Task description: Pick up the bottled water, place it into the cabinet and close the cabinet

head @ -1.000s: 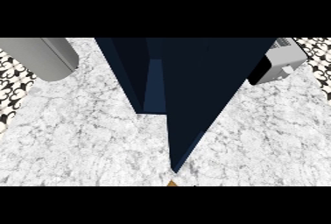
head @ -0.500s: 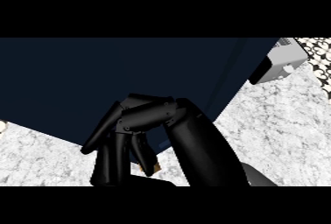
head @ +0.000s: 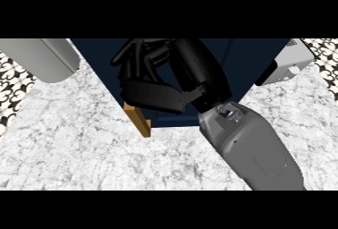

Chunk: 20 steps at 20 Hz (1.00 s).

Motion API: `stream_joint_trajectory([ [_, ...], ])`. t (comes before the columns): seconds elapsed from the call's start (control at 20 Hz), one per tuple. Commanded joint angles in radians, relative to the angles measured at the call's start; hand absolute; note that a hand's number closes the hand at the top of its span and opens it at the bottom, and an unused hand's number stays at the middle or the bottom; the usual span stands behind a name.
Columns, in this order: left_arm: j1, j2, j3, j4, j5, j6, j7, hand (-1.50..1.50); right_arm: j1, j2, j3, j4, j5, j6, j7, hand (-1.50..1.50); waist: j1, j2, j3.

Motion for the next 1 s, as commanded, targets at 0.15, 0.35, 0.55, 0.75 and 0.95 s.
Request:
stream_joint_trajectory([
  [0.15, 0.025, -0.001, 0.063, 0.014, 0.042, -0.084, -0.006, 1.5, -0.04, 0.009, -0.083, 0.289, -0.006, 0.088, -0.146, 1.5, -0.002, 0.001, 0.0],
  [0.35, 0.012, 0.019, 0.092, 0.012, 0.06, -0.086, 0.027, 1.5, -0.134, 0.007, -0.139, 0.425, 0.015, 0.083, -0.22, 1.5, 0.009, 0.006, -0.001],
  [0.55, 0.027, 0.037, 0.09, -0.016, 0.07, -0.109, 0.047, 1.5, -0.131, -0.014, -0.133, 0.485, -0.01, 0.081, -0.238, 1.5, 0.02, 0.009, -0.001],
  [0.75, -0.045, 0.03, 0.078, -0.007, 0.087, -0.082, 0.074, 1.5, -0.133, -0.004, -0.12, 0.539, -0.006, 0.073, -0.263, 1.5, 0.011, 0.016, -0.001],
  [0.95, -0.031, 0.016, 0.073, -0.057, 0.085, -0.056, 0.083, 1.5, -0.073, -0.034, -0.122, 0.555, -0.007, 0.091, -0.327, 1.5, 0.012, 0.017, 0.001],
])
